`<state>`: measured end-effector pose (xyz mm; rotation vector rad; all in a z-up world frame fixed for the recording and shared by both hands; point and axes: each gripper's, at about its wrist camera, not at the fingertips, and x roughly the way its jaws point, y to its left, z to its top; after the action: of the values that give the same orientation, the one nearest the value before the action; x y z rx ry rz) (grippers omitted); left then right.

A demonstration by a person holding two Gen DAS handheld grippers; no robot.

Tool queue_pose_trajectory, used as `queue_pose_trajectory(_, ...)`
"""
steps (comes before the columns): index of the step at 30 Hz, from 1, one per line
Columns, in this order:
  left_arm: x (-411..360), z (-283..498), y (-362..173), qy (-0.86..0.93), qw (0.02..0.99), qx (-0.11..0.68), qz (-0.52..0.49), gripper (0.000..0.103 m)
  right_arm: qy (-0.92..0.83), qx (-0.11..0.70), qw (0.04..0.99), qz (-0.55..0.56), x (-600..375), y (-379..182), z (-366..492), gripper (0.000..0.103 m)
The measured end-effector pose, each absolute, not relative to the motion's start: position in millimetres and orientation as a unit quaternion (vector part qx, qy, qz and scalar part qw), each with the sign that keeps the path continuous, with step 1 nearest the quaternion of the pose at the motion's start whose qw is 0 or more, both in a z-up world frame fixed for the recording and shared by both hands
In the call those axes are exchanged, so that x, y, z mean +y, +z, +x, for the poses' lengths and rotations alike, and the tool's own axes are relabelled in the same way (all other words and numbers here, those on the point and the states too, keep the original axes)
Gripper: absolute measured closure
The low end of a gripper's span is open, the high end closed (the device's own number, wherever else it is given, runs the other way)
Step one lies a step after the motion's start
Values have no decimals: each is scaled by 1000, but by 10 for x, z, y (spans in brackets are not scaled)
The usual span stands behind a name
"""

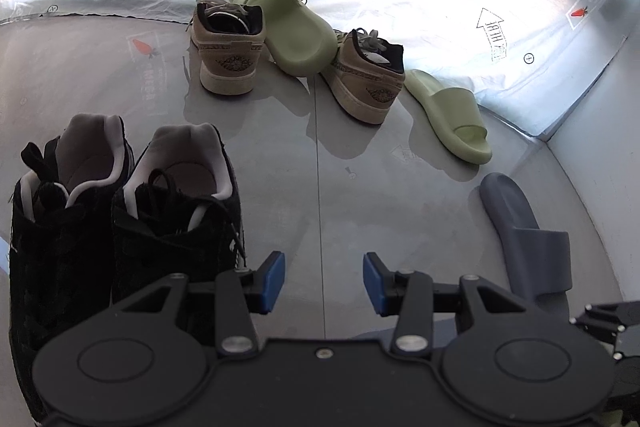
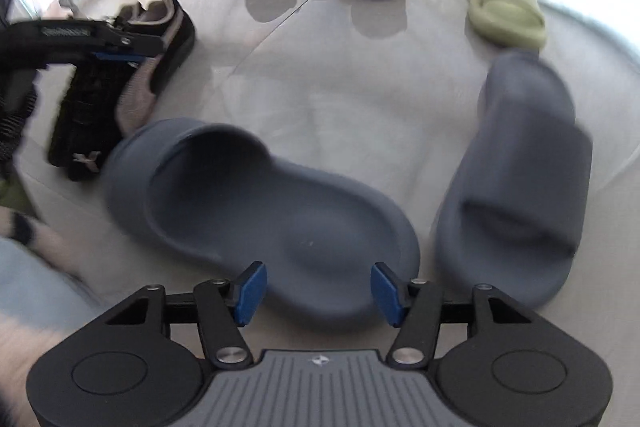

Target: Organize scattered shoes

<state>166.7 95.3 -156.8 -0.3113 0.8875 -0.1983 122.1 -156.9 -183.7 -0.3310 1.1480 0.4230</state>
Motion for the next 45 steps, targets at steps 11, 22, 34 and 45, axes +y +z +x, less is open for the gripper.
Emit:
queue_pose_trajectory(11, 1031, 1593, -1482, -81, 896, 407, -155, 59, 156, 476, 861, -89, -1424, -1950, 1891, 42)
queue_pose_trajectory(22, 1034, 1538, -1445, -95, 900, 394, -163, 59, 94, 536, 807, 232, -2078, -2063, 1519, 37)
queue_pose_trajectory(34, 1194, 1345, -1361, -81, 910, 370, -167, 59, 158, 526, 807, 219, -1682, -2192, 2073, 33)
queue_pose_trajectory(45, 1339, 1267, -1387, -51, 911, 368, -180, 59, 229, 521, 813, 124, -917, -2207, 2346, 34)
